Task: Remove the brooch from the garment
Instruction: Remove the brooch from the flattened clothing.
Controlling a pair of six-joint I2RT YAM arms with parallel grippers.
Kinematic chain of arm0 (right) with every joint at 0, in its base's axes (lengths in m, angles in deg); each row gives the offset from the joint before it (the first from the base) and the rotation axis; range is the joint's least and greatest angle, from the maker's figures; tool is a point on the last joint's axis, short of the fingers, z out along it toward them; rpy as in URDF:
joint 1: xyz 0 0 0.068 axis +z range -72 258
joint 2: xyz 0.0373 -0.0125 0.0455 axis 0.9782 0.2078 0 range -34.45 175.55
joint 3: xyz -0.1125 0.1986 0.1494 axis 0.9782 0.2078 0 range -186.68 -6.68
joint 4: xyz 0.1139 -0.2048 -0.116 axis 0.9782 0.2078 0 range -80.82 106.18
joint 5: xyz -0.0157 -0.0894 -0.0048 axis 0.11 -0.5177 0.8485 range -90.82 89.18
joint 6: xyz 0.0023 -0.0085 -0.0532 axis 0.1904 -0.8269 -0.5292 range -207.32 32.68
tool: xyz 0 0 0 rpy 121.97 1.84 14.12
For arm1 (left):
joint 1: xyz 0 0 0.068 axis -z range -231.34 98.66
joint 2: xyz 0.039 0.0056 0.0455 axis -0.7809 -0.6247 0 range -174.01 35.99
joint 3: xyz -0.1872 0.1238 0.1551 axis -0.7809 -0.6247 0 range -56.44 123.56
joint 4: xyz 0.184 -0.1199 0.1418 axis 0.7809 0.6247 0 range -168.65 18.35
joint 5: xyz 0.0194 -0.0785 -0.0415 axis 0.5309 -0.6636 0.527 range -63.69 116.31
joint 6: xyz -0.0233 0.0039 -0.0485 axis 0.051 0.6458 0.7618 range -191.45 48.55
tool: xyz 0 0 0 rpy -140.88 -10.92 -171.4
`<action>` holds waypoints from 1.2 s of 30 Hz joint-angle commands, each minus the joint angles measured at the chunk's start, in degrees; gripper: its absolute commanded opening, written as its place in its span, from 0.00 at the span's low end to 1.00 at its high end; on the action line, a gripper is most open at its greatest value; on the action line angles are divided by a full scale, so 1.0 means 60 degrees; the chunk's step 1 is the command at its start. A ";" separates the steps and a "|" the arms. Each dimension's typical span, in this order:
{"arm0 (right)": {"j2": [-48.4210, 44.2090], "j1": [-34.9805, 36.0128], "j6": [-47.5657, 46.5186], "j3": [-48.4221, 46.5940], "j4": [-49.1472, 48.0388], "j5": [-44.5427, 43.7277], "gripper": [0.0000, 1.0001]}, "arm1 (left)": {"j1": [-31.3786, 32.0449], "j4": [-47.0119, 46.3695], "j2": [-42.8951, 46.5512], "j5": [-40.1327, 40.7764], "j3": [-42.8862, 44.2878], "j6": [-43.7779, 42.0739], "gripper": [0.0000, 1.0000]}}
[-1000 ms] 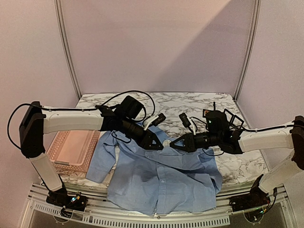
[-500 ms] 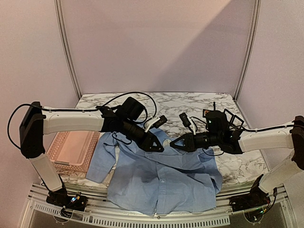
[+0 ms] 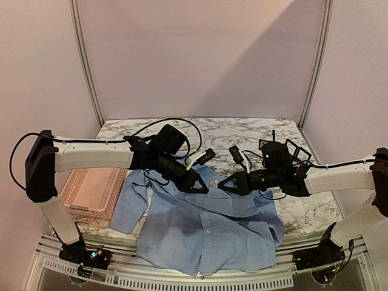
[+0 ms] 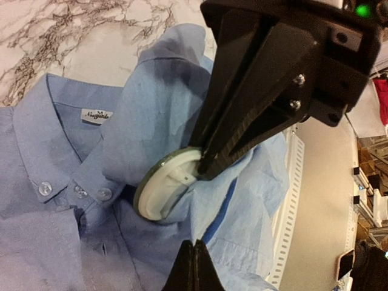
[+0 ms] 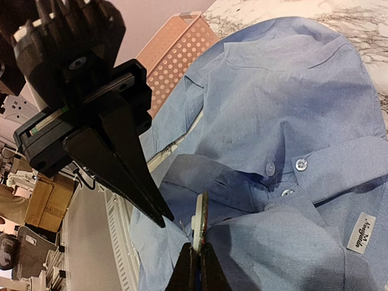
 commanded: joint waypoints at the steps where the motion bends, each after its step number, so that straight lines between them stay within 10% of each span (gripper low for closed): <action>1: -0.0218 0.0004 -0.0236 -0.0300 0.0465 -0.0289 0.00 | 0.0113 0.0127 0.0064 0.0226 0.0171 0.0005 0.00; 36: -0.1092 0.0055 -0.0246 0.0539 0.1494 -0.1448 0.00 | 0.0069 0.0108 0.0253 0.0576 0.0142 0.0033 0.00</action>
